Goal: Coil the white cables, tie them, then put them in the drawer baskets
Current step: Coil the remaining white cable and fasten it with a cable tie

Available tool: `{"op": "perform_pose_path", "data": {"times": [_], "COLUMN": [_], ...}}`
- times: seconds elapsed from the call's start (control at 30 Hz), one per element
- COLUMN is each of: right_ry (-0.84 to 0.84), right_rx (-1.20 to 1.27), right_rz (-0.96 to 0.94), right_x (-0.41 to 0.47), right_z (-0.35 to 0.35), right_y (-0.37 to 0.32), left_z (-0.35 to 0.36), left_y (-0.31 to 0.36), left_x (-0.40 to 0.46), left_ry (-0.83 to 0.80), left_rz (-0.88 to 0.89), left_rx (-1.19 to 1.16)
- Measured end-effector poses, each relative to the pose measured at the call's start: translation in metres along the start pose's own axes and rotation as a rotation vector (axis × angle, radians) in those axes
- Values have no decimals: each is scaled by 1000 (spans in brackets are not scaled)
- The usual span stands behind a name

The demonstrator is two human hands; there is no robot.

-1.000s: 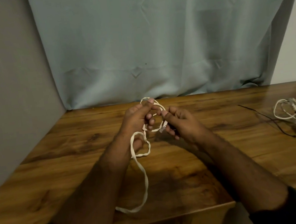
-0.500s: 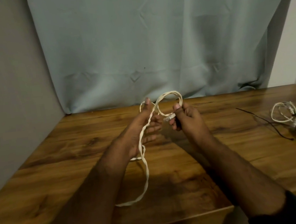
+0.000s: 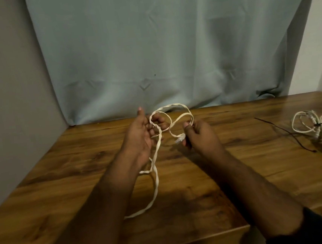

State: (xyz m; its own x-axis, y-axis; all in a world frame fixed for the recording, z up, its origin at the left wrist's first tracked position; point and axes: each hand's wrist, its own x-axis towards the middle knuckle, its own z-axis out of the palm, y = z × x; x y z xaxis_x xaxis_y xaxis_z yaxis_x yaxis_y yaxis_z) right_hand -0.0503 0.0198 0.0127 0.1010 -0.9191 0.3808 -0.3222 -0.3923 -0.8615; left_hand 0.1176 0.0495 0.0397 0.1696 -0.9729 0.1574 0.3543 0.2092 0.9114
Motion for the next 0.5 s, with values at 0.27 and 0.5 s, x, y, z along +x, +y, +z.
{"op": "perform_pose_path", "data": {"times": [0.27,0.5], "right_ry": [27,-7], "right_rx": [-487,-14], "right_rz": [-109,75], "right_x": [5,9], "right_z": [-4,-3], "right_y": [1,7], "left_z": [16,15], "left_y": [-28,-46], "left_x": [-3,-9], "left_ry": [-24,-253], "left_rz": [247,388], "left_rx": [411,663]}}
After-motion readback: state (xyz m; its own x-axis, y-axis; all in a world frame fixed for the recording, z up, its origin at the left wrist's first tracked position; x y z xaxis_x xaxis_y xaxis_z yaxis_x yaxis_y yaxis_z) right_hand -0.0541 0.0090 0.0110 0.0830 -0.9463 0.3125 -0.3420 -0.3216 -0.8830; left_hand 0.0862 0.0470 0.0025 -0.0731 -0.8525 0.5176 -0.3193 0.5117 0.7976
